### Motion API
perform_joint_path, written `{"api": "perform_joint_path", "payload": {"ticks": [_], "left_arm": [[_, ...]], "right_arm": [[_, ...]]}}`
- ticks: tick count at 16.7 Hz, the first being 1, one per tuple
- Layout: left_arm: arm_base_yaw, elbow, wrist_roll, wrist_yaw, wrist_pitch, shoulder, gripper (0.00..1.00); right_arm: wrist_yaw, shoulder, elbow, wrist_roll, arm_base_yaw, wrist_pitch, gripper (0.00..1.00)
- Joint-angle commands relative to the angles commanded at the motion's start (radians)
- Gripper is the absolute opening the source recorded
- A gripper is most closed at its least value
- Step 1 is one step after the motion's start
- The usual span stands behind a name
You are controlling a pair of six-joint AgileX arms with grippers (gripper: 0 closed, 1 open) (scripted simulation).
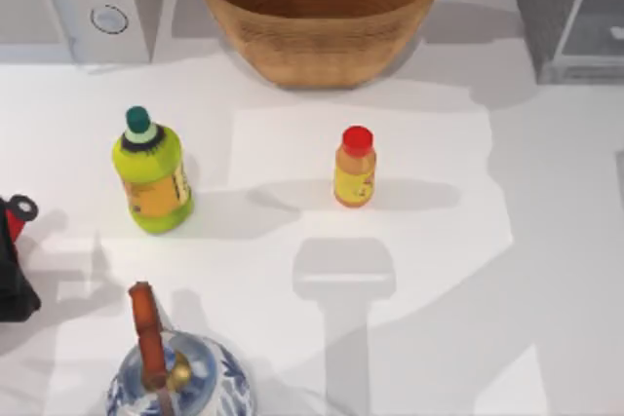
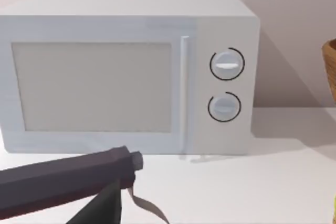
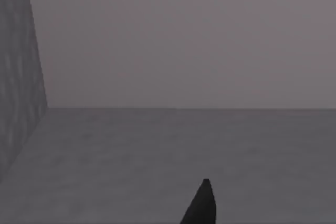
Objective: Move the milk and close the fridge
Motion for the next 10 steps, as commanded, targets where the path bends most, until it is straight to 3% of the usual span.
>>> {"api": "perform_joint_path", "payload": {"ticks": [4,10], "left_arm": [[0.000,0.000,0.000,0.000,0.000,0.000,1.00],[0.000,0.000,0.000,0.000,0.000,0.000,1.00]], "right_arm": [[0.000,0.000,0.000,0.000,0.000,0.000,0.98],[0.000,0.000,0.000,0.000,0.000,0.000,1.00]]}}
